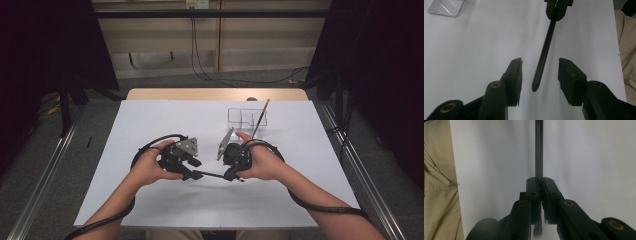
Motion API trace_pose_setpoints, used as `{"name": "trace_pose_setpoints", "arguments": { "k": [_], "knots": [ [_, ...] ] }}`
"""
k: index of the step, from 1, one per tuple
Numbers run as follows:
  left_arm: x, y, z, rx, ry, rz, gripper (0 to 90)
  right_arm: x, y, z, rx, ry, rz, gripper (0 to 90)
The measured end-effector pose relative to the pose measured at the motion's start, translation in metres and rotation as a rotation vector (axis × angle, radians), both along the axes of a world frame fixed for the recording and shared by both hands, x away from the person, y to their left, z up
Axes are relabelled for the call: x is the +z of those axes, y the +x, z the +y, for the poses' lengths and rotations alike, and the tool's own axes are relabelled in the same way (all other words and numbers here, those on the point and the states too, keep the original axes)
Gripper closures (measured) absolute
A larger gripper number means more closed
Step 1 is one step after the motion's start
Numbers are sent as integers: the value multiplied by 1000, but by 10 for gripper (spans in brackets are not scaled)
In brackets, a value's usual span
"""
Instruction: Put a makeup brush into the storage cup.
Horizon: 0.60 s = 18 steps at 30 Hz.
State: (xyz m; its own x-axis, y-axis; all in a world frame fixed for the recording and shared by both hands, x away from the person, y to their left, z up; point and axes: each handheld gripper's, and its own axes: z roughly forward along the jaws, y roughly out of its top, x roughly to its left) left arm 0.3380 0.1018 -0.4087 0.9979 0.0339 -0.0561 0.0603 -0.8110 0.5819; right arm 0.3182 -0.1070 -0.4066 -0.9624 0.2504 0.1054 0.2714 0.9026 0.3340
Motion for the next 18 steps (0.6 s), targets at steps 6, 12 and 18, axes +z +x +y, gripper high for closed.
{"name": "trace_pose_setpoints", "arguments": {
  "k": [6,12,18],
  "knots": [
    [-2,-1,-6,-29,32,0,644,2,0,0,8,9,-2,846],
    [-3,-2,-13,-68,76,4,737,2,0,2,27,17,3,846],
    [-5,-2,-15,-97,111,11,804,3,-1,2,51,31,9,846]
  ]
}}
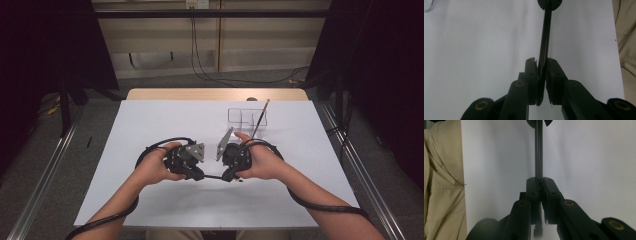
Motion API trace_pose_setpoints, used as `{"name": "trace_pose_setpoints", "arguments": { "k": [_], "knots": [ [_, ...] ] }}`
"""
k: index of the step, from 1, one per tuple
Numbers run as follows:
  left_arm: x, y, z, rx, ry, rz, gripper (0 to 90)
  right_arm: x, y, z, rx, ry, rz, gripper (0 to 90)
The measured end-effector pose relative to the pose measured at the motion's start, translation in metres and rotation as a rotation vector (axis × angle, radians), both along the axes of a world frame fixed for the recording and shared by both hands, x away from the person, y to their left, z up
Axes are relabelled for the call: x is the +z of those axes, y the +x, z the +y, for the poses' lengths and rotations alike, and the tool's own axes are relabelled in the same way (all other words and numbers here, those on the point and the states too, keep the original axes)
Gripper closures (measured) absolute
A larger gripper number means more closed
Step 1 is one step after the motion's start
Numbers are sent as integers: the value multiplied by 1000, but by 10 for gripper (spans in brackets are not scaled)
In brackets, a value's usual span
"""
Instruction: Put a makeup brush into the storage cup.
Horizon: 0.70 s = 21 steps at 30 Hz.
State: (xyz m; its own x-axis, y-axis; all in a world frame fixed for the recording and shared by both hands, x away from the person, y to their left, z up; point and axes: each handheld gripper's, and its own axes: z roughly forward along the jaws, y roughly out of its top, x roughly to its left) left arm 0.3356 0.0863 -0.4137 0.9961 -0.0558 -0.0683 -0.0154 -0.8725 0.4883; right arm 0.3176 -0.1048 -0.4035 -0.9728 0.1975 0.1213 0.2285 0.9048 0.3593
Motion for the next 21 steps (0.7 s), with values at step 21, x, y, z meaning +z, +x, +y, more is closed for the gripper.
{"name": "trace_pose_setpoints", "arguments": {
  "k": [21],
  "knots": [
    [-7,-5,1,-35,36,44,843,12,4,-5,3,86,-1,754]
  ]
}}
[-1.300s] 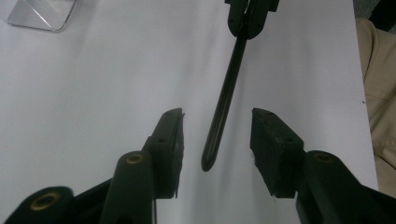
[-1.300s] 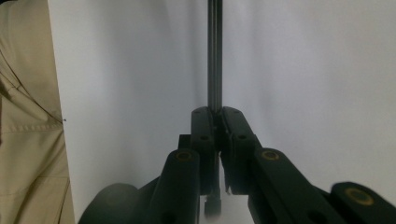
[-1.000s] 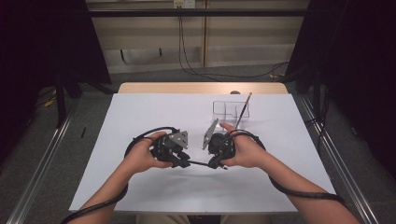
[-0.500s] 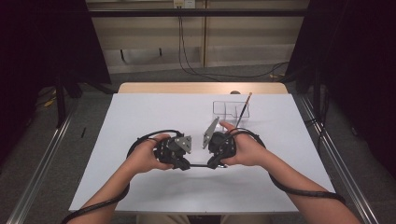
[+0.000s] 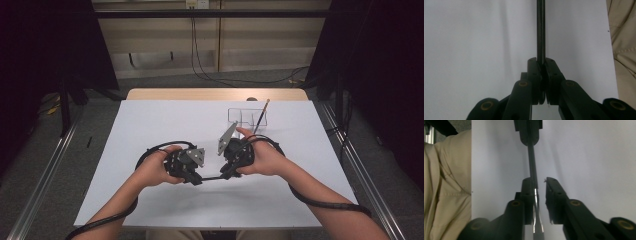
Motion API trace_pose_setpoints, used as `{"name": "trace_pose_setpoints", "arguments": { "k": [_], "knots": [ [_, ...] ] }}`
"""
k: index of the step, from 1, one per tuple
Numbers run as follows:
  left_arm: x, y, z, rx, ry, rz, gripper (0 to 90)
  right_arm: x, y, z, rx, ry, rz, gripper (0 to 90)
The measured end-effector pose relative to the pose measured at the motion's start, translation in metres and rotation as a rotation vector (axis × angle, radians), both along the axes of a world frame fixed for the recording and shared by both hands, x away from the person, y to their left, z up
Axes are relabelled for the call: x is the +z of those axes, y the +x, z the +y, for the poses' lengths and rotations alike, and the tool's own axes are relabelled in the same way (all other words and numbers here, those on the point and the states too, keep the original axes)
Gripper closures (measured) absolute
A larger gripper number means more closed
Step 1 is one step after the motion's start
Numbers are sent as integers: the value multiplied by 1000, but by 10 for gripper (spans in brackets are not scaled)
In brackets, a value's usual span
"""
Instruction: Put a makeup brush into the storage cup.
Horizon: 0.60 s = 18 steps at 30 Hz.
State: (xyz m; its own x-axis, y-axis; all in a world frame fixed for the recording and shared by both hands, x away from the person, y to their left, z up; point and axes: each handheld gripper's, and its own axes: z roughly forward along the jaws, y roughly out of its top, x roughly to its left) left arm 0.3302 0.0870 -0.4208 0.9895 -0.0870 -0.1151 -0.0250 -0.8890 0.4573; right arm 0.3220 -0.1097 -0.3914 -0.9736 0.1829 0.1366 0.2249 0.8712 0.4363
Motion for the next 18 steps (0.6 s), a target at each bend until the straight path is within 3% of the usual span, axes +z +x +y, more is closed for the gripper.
{"name": "trace_pose_setpoints", "arguments": {
  "k": [3,6,15,18],
  "knots": [
    [0,-1,0,5,-3,0,843,-1,0,0,4,-4,4,736],
    [-1,1,2,14,-11,-1,843,-2,0,-2,-13,9,9,641],
    [1,3,8,37,-22,-11,843,-4,4,-12,-70,139,-3,258],
    [1,3,10,51,-36,-13,843,-5,5,-17,-90,180,-16,197]
  ]
}}
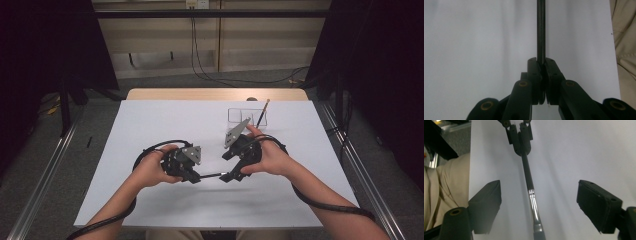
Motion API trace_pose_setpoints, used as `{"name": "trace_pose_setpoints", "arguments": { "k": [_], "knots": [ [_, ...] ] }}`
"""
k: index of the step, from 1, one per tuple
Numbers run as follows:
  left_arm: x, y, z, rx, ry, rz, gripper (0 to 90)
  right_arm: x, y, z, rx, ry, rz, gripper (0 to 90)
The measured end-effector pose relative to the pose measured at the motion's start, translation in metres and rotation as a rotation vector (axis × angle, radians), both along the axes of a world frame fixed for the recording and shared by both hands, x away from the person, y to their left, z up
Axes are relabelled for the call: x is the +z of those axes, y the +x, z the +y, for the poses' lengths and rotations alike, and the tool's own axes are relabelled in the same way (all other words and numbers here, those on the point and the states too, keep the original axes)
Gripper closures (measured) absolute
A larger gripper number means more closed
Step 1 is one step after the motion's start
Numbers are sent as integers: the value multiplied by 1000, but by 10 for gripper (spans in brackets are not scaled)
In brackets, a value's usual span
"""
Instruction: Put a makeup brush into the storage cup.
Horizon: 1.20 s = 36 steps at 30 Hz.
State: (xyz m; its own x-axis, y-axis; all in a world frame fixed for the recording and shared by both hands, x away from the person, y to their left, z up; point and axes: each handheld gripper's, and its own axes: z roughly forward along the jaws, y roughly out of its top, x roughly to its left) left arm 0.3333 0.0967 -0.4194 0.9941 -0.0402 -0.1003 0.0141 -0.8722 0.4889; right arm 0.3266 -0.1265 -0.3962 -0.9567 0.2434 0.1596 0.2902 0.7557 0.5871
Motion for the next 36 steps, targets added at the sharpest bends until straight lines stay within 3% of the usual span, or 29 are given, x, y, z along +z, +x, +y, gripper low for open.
{"name": "trace_pose_setpoints", "arguments": {
  "k": [3,15,36],
  "knots": [
    [0,0,1,3,-4,-4,843,-2,1,-6,-32,70,9,183],
    [-5,-1,2,17,-27,5,843,-7,-1,-26,-144,271,-41,150],
    [-8,-2,11,50,-77,10,843,-13,-6,-39,-246,535,-116,131]
  ]
}}
